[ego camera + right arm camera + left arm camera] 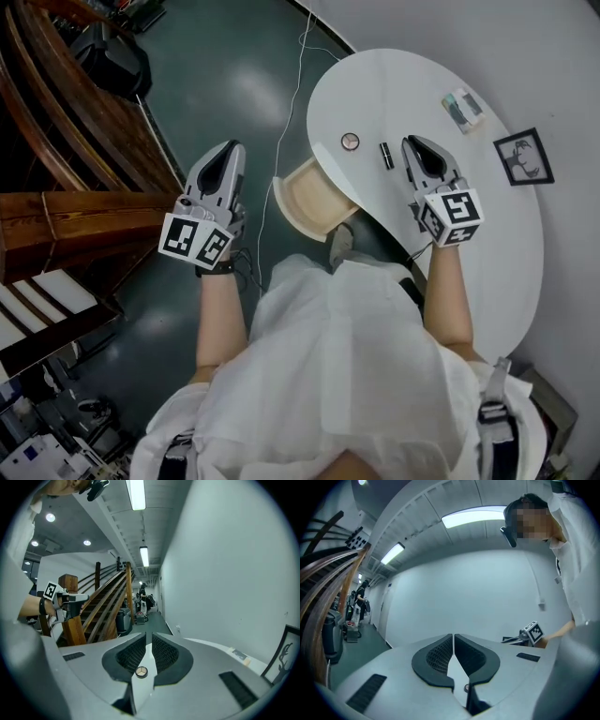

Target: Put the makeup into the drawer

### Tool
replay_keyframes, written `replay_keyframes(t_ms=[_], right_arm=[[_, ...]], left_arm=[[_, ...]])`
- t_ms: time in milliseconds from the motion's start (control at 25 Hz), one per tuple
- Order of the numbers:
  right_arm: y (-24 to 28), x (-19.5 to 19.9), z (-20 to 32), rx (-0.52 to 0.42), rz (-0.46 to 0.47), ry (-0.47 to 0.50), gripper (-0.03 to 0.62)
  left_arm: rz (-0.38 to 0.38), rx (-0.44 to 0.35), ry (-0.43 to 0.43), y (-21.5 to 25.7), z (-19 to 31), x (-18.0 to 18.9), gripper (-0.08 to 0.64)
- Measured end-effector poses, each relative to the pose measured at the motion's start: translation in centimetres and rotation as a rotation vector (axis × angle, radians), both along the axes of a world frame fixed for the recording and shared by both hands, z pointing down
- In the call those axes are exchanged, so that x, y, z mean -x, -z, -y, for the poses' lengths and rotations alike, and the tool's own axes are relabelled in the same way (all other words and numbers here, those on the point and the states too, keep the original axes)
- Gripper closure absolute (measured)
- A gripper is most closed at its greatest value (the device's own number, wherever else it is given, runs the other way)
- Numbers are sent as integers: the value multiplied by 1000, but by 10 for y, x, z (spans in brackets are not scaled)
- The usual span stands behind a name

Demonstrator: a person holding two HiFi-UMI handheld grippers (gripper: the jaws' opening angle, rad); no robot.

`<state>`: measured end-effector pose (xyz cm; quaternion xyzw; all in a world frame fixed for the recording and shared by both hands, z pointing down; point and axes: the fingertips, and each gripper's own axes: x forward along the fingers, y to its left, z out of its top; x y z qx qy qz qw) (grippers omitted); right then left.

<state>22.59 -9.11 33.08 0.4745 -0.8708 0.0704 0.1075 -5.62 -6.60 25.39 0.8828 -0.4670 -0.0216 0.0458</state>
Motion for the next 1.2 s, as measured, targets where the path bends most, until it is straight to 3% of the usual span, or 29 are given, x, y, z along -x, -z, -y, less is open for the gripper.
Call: replay_keyframes(t_ms=[680,1200], right_arm=[[-77,13,19,191,-84,-29,532],[-156,12,27,371,-256,-41,500]], left_arm=[[-36,109,-115,-54,50,-19,535],[-43,172,-193,-94,74,-45,535]])
